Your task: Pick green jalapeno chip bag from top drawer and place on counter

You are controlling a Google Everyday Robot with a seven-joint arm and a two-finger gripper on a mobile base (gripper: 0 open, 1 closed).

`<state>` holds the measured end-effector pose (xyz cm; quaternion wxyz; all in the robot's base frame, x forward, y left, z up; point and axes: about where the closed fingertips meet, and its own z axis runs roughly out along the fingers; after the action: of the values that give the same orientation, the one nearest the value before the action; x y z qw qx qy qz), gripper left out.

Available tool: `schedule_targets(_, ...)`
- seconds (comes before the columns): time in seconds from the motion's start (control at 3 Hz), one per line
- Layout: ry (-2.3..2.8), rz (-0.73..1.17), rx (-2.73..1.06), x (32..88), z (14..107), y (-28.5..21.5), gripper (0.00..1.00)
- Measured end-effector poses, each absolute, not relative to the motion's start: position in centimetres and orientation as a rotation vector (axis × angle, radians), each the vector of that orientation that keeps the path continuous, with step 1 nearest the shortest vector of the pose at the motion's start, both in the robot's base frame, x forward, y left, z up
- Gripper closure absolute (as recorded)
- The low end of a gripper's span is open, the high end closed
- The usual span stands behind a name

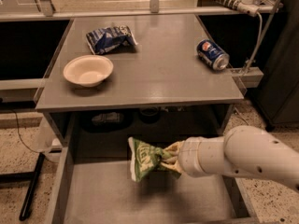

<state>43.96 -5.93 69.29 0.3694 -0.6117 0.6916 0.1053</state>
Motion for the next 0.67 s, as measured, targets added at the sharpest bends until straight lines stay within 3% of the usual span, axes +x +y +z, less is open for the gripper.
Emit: schedule_targets(0.67,1.676,0.098,-1.521,44.4,82.0,-11.2,1.00)
